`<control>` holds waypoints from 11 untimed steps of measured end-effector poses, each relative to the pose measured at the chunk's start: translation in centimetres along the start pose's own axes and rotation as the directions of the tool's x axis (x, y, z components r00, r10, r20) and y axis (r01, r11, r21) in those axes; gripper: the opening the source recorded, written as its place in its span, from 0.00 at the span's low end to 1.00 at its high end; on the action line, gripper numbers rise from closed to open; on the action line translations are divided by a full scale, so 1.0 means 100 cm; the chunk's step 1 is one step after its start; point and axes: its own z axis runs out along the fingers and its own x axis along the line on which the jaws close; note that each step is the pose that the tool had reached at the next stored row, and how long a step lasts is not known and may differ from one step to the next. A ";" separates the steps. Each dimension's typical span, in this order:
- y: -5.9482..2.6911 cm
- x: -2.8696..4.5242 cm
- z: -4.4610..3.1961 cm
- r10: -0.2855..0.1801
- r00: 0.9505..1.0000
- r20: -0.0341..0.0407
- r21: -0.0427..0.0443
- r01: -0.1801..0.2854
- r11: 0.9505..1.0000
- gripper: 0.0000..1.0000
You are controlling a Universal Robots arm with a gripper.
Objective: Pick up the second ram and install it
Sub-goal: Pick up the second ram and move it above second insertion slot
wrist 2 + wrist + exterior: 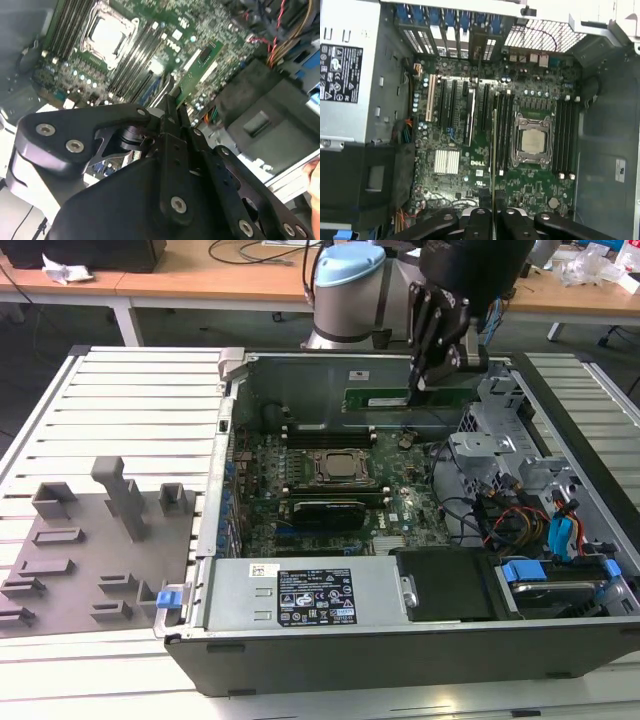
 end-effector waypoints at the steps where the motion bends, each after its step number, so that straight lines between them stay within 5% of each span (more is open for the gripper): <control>1: -0.0030 -0.0003 0.0015 0.000 1.000 0.000 -0.001 0.000 1.000 0.14; 6: -0.0094 -0.0032 0.0121 0.001 1.000 0.000 -0.006 -0.001 1.000 0.14; 11: -0.0086 -0.0193 0.0319 0.007 1.000 0.000 -0.006 -0.007 1.000 0.14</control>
